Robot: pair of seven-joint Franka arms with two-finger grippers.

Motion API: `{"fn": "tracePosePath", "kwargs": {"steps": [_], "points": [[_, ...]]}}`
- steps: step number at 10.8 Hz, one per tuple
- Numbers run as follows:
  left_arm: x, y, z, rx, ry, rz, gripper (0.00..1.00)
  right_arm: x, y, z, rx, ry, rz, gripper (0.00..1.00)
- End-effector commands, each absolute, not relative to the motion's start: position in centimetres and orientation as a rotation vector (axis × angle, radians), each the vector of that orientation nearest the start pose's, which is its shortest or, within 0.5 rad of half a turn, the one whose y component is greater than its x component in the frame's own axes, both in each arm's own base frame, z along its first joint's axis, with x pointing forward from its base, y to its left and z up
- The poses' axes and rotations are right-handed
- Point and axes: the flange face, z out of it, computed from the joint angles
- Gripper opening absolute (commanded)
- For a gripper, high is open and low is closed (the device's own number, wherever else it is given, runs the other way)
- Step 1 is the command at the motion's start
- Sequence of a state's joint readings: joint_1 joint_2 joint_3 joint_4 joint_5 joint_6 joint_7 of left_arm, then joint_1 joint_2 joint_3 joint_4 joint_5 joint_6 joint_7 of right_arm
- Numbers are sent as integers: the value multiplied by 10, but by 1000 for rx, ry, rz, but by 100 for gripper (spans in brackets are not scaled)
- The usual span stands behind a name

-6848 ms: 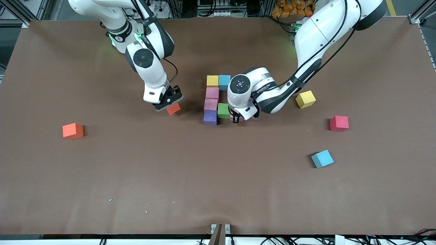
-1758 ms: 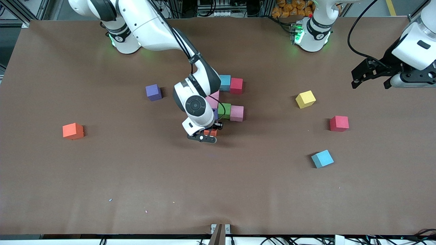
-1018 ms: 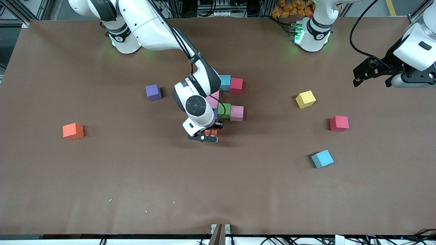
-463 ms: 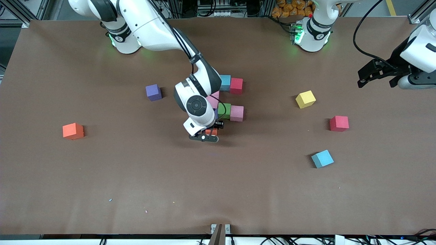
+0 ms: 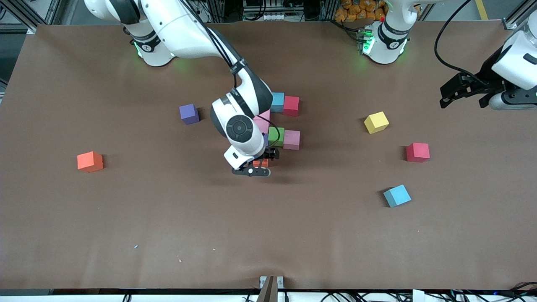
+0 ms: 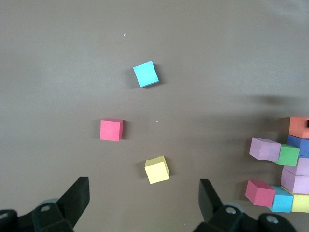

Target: Arrange 11 blocks into digit 3

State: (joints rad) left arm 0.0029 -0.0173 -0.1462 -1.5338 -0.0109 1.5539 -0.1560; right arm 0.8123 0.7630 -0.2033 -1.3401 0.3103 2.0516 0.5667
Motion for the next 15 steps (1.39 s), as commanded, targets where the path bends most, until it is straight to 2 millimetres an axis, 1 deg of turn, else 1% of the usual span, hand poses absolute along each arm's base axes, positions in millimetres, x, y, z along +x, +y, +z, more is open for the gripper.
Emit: {"fn": "tracePosePath", "kwargs": {"steps": [1,2,3,4,6,8,10,11,12,13,14,15], "points": [[539,-80,652,-3172,-15,-47,100,568,435,345,-3038,-9,211,99],[539,-81,652,-3172,-13,-47,100,557,422,362,-3027,-82,216,99],[539,-81,652,-3172,-10,-47,100,546,408,376,-3028,-176,208,99],[539,-81,652,-3172,-10,-47,100,536,392,383,-3073,-243,193,99],[539,-82,652,-3170,-8,-47,100,508,364,382,-3196,-388,163,99],[539,-84,652,-3170,-3,-47,100,473,335,371,-3155,-530,150,99],[539,-84,652,-3170,-1,-47,100,441,305,347,-3147,-637,74,100],[539,-83,652,-3170,-5,-47,100,428,294,341,-3141,-654,51,100],[539,-83,652,-3170,-5,-47,100,419,283,336,-3141,-644,67,100],[539,-84,652,-3170,-1,-47,100,413,267,331,-3147,-614,97,100],[539,-84,652,-3170,-1,-47,100,410,249,324,-3155,-572,126,100],[539,-84,652,-3170,-1,-47,100,406,237,313,-3161,-545,144,100]]}}
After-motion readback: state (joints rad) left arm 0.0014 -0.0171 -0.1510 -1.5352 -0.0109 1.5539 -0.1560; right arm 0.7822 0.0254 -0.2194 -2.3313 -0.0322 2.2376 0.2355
